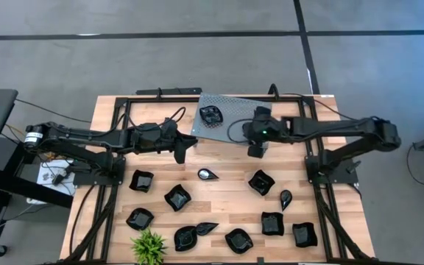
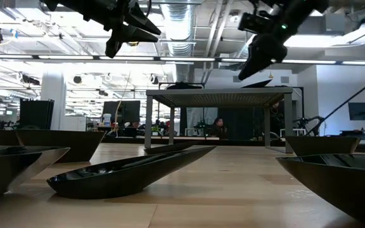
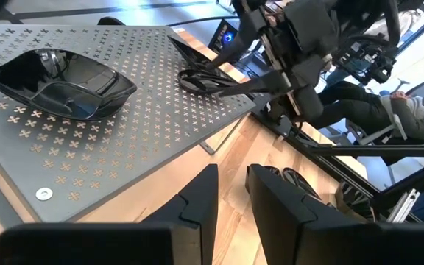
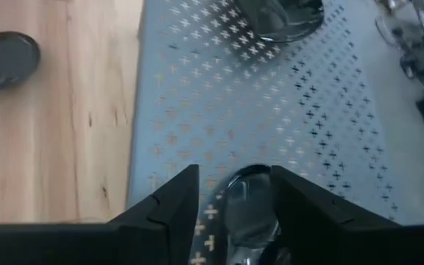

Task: Pick & Place Mini shaped plates
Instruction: Stack the black drop-shaped plate on the other drop-shaped plate on the shelf

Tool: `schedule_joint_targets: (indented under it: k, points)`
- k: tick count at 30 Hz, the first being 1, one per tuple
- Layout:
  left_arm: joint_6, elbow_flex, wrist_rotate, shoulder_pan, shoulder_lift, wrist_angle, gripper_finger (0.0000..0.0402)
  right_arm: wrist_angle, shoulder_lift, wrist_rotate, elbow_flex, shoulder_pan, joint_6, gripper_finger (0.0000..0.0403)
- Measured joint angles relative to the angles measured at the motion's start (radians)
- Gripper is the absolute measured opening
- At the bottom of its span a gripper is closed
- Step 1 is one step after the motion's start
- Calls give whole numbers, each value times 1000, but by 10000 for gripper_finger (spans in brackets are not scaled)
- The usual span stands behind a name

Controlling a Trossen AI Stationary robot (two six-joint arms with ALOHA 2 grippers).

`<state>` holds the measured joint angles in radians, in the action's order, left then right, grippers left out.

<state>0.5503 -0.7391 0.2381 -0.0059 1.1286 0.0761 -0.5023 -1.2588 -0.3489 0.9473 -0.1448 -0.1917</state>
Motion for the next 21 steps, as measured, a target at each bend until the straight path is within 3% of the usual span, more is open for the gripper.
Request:
schedule_joint_targets:
  k: [7,11,21]
  points:
    - [-3,0,0,0,0,-2,80,-164,-140,4,155,0,43,166]
    - [-14,0,0,-4,0,-8,80,-231,-190,-30,214,0,148,160]
    - [-48,0,0,-32,0,-8,80,-273,-272,-107,248,-7,202,142]
